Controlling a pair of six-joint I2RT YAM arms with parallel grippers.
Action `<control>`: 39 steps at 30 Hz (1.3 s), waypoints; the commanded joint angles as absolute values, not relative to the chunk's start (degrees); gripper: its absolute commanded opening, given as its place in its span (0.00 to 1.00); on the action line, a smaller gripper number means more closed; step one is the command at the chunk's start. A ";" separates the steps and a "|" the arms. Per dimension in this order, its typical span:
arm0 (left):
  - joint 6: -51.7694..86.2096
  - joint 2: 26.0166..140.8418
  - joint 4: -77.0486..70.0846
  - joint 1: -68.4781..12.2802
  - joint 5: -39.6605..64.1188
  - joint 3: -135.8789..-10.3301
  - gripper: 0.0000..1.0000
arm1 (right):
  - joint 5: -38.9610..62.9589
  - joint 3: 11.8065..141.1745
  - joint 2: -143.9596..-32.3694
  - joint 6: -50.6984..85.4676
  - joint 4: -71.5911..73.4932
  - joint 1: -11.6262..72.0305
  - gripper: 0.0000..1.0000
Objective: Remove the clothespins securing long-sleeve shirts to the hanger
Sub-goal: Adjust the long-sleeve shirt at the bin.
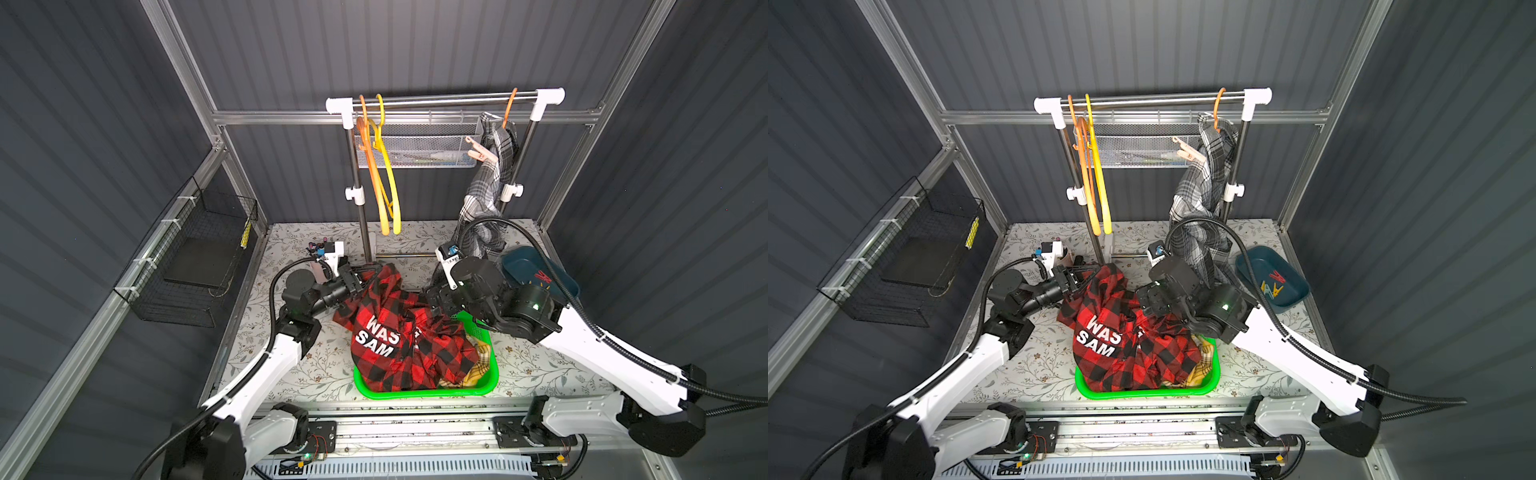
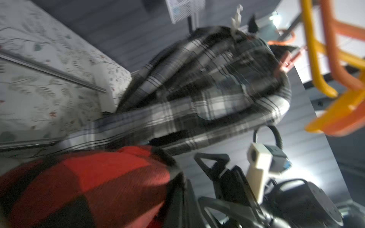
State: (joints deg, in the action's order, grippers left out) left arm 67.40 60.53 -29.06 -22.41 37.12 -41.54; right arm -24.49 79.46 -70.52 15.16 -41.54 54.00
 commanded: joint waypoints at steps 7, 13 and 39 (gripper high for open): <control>55.93 61.47 -14.41 -36.94 27.50 -42.02 0.00 | -25.58 77.70 -64.51 13.85 -41.44 50.90 0.99; 53.54 69.39 -14.89 -50.42 24.02 -43.94 0.00 | -24.99 75.57 -60.85 14.84 -41.62 49.97 0.99; 59.21 98.81 -34.46 -50.19 32.53 -35.81 0.00 | -2.51 47.13 -71.92 35.60 -23.15 41.13 0.99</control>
